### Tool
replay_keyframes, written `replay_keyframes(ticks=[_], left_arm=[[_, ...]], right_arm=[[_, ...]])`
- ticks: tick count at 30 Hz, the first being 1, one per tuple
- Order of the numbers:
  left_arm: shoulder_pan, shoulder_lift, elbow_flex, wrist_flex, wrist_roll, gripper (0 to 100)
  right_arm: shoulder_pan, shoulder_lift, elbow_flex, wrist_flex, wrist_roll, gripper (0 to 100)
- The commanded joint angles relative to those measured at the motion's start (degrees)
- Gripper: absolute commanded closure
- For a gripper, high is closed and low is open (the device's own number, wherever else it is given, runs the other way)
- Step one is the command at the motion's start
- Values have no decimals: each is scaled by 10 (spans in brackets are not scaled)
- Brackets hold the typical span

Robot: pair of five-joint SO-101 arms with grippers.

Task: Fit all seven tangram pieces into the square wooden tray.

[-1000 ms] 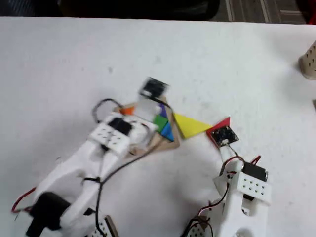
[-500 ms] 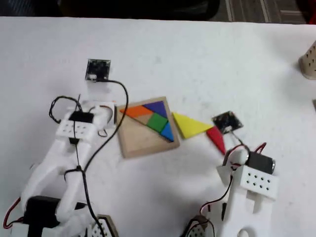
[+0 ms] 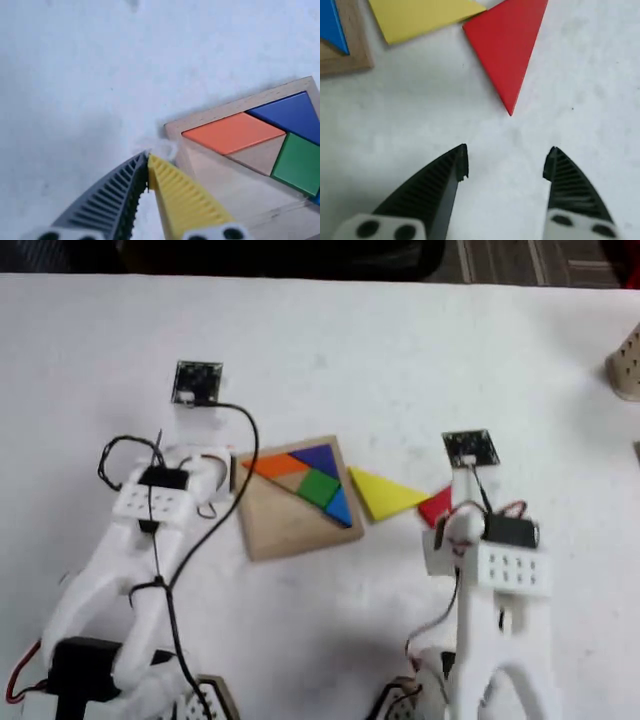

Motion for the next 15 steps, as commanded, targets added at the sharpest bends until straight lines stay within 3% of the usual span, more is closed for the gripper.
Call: replay_keyframes(ticks=[1,7,12,15], left_arm=[[-5,0,-7,-13,3,977],[-5,0,-7,-16,3,977],[-5,0,-9,-17,3,977],[-4,0,-9,-17,3,977]], right_arm=[[-17,117,-78,-47,-50,738],[-43,270,-156,-124,-109,735],[-48,353,-217,-132,-110,635],[-48,401,-251,-131,-110,628]])
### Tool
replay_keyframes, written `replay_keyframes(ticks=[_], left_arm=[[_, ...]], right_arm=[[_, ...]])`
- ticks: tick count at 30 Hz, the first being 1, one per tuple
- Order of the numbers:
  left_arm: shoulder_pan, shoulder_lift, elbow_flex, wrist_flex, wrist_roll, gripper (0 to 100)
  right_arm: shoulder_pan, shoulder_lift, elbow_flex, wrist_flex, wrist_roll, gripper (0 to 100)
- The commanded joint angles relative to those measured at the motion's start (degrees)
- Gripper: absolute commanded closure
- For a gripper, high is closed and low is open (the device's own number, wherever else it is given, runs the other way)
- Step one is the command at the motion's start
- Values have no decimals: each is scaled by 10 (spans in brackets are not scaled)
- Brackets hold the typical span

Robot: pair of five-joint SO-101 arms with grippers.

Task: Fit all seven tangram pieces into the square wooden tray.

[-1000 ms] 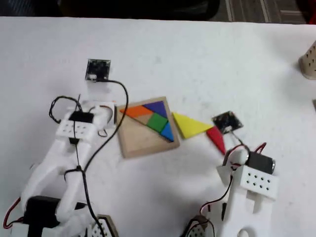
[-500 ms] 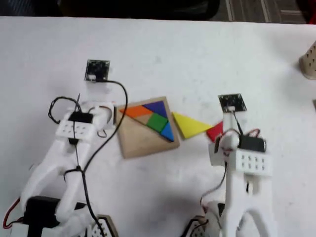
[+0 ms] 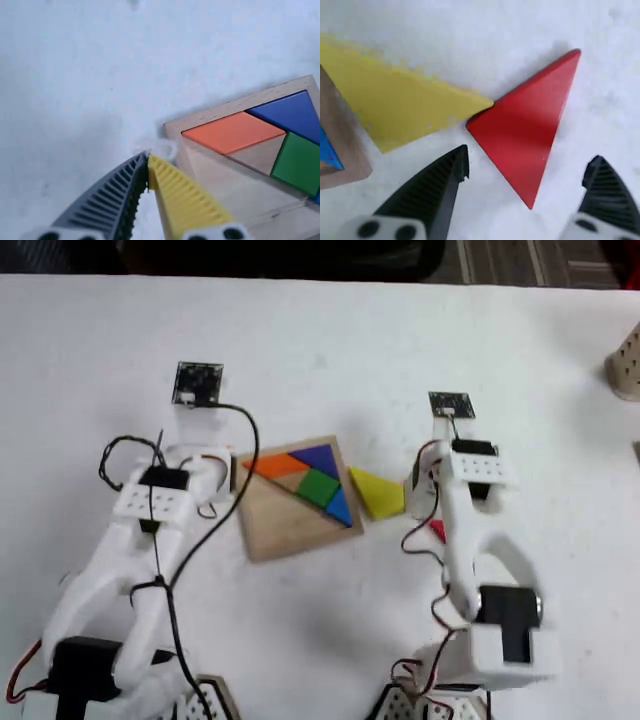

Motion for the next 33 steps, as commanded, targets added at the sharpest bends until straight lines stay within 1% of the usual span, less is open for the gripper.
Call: replay_keyframes(ticks=[1,6,16,21,28,33], left_arm=[[-5,0,-9,-17,3,977],[-4,0,-9,-17,3,976],[-4,0,-7,-17,3,976],[-4,0,-6,-17,3,976],[-1,0,-4,-17,3,976],[-1,0,-4,-17,3,976]], right_arm=[[-5,36,-61,-6,-7,628],[-2,104,-112,-2,-7,628],[15,184,-190,60,-4,632],[15,189,-195,74,-3,695],[39,188,-194,76,1,697],[101,187,-197,88,70,697]])
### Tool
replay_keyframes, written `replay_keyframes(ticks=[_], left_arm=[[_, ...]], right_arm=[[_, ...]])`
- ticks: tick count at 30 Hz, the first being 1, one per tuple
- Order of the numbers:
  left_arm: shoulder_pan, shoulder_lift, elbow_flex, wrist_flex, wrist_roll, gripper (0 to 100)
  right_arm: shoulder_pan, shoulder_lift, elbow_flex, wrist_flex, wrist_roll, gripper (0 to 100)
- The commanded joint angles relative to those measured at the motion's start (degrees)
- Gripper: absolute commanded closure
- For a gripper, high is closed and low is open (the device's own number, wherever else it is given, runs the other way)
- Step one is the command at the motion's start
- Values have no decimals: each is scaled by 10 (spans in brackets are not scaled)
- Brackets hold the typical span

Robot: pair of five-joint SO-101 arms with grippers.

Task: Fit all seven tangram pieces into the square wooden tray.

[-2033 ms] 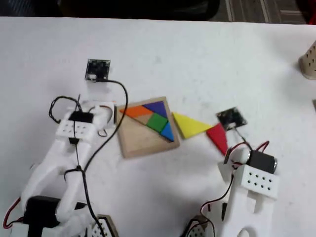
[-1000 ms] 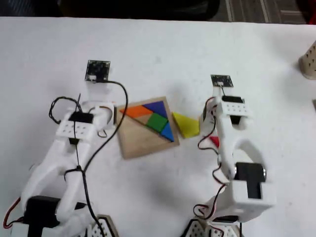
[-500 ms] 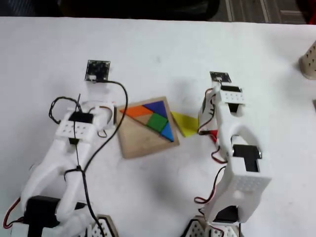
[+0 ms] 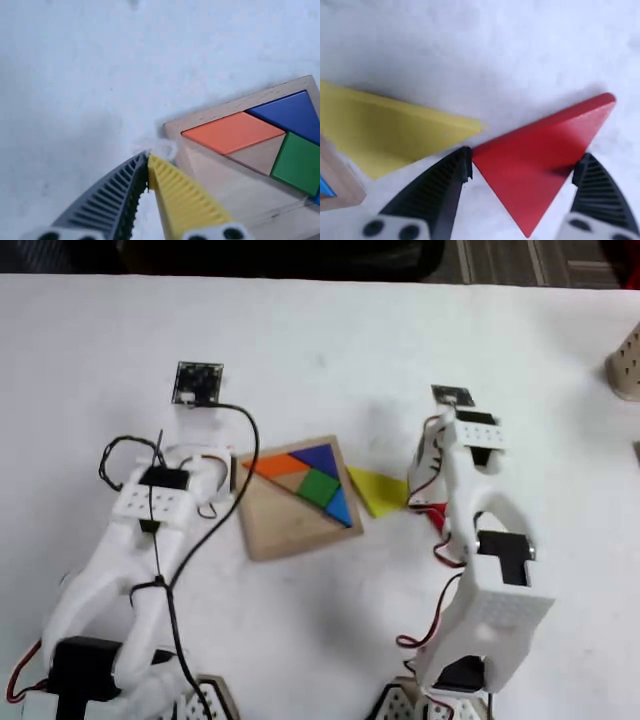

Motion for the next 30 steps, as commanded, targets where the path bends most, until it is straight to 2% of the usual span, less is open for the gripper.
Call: replay_keyframes(ticks=[1,7,16,22,26,30], left_arm=[[-1,0,-4,-17,3,976],[0,1,-4,-18,-43,976],[0,1,-5,-18,-46,976],[0,1,-4,-18,-46,976],[0,1,-4,-18,-46,976],[0,1,-4,-30,-46,976]], right_arm=[[65,-2,-14,8,60,697],[118,-2,-13,12,210,697],[216,3,-11,-16,284,696],[216,-2,-15,-17,280,692],[209,-3,-21,-17,222,641],[205,-3,-33,-19,173,640]])
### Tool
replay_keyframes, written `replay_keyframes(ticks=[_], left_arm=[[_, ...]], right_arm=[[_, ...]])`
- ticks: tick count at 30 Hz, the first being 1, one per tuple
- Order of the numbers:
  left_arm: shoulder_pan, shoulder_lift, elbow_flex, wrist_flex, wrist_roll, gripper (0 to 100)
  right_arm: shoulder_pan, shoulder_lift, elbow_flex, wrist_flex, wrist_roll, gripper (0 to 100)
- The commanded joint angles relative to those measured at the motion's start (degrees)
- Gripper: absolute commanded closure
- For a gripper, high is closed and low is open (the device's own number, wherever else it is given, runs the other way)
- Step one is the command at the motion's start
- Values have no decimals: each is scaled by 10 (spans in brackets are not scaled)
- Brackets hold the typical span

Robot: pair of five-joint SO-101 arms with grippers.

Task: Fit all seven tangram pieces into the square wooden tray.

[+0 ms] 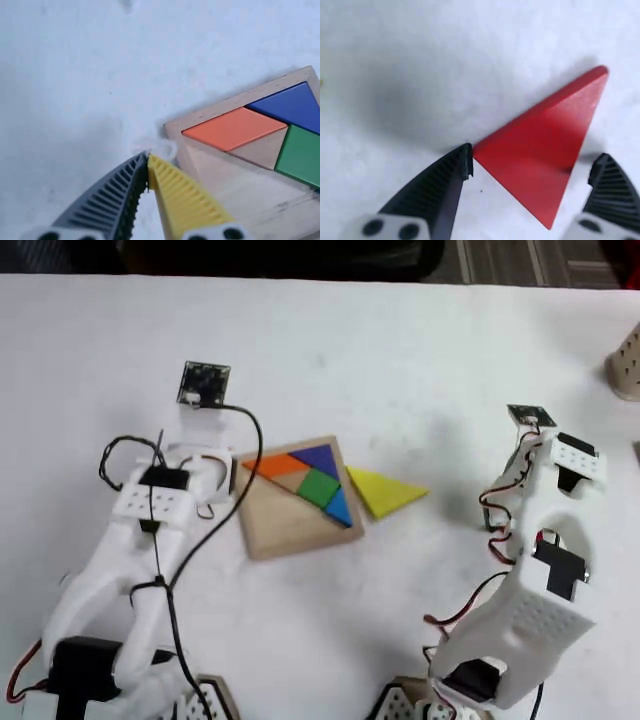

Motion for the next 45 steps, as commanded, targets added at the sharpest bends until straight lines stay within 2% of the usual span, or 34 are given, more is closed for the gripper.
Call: replay_keyframes(ticks=[1,9,12,15,25,33,45], left_arm=[[0,2,-4,-33,-8,976],[0,2,-4,-38,-9,976],[-2,13,0,-57,-9,976],[-1,36,-4,-77,-9,976],[-1,88,-47,-66,-9,976],[-1,89,-47,-68,-9,976],[-1,88,-47,-68,-9,976]], right_arm=[[7,-6,-31,-6,-45,640],[-22,-6,-88,51,-65,675],[-15,-1,-98,52,-98,674],[-5,9,-88,44,-103,674],[13,102,-80,-44,-117,676],[14,107,-80,-45,-117,759],[20,70,-76,-39,-117,765]])
